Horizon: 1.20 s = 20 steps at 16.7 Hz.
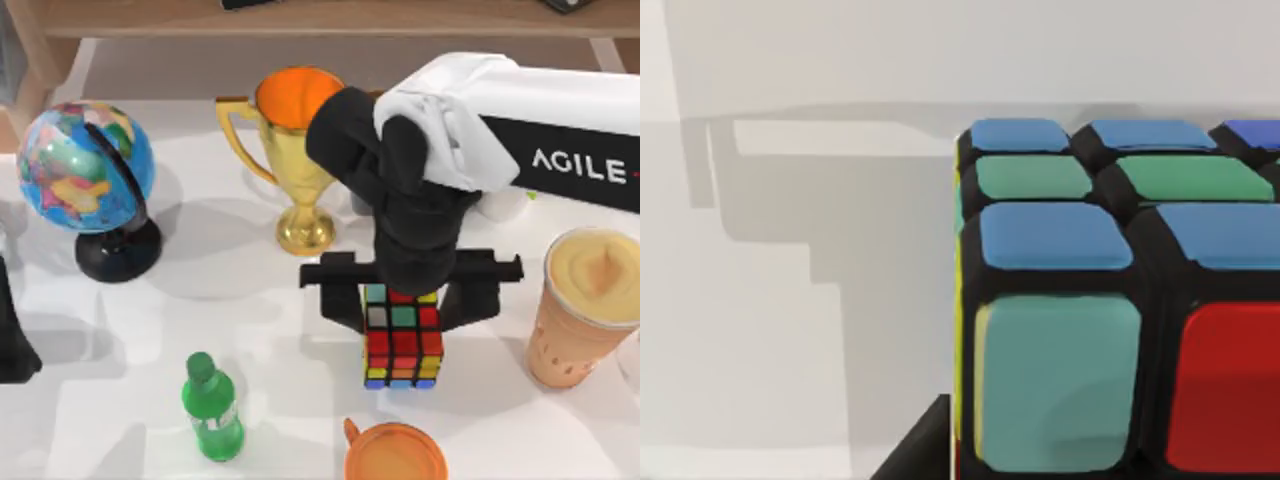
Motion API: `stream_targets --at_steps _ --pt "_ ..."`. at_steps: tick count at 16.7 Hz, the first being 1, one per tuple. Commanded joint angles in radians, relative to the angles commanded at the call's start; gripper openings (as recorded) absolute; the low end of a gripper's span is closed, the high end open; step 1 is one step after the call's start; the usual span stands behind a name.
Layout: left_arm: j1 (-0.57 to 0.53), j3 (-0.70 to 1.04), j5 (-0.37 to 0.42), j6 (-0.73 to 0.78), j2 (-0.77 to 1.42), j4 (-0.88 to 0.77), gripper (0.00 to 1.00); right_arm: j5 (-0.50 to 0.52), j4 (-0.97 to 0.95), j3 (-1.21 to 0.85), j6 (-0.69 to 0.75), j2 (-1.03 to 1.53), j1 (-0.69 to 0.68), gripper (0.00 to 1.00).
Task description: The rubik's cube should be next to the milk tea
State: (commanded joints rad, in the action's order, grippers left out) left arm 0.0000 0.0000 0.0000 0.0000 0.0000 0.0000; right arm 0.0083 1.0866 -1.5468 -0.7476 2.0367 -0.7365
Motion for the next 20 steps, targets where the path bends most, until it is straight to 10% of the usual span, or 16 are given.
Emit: stream_targets --at_steps 14,20 --pt "0.000 0.000 0.000 0.000 0.000 0.000 1.00 0.000 0.000 0.000 0.000 0.000 0.000 0.98" --pt "0.000 0.000 0.000 0.000 0.000 0.000 1.00 0.000 0.000 0.000 0.000 0.000 0.000 1.00"
